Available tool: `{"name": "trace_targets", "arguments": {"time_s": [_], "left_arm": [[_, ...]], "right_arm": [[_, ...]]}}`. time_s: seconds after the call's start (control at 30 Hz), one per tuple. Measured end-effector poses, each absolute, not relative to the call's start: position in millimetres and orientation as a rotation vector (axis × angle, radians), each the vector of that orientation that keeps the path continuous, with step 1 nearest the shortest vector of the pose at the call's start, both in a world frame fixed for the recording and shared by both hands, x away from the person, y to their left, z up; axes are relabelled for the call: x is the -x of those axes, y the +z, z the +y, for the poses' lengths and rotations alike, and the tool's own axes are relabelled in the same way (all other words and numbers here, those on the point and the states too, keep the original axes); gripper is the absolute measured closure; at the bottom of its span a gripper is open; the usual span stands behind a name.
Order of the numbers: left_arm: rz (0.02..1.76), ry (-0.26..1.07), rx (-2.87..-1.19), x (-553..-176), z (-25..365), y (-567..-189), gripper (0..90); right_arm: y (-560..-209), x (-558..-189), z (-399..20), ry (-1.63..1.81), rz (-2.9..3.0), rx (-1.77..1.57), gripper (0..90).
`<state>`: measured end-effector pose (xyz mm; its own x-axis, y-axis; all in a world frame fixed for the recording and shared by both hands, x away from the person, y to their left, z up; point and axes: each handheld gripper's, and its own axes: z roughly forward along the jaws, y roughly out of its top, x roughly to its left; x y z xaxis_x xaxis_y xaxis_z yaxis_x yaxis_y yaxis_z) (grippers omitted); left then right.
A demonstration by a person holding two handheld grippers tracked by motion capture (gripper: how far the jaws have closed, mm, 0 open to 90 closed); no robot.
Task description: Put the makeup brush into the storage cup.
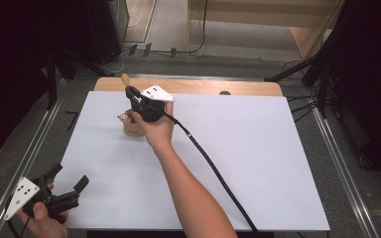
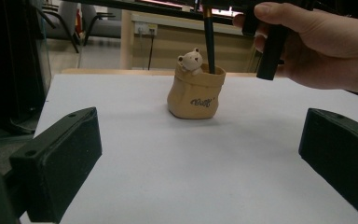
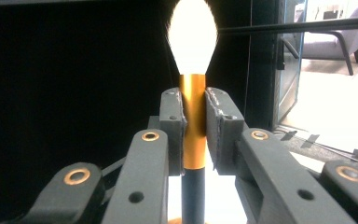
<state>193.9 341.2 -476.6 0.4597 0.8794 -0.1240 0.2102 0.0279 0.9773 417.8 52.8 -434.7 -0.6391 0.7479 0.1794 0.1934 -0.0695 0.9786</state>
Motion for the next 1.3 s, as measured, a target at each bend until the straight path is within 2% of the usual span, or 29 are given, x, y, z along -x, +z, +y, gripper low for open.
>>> {"name": "trace_targets", "arguments": {"time_s": [0.43,0.53,0.67,0.83,1.3], "left_arm": [[1.015,0.692,-1.485,-194,341,-477,0.0],[1.019,0.692,-1.479,-194,342,-477,0.0],[1.020,0.693,-1.479,-194,342,-477,0.0],[1.021,0.697,-1.481,-195,342,-478,0.0],[1.013,0.697,-1.501,-195,339,-479,0.0]], "right_arm": [[-452,-416,49,1.711,1.860,-1.001,77.5],[-449,-413,47,1.646,1.886,-0.933,47.3],[-446,-410,39,1.648,1.893,-1.008,28.2],[-442,-403,22,1.666,1.871,-1.051,19.0],[-443,-372,-33,1.613,1.826,-1.131,14.3]]}}
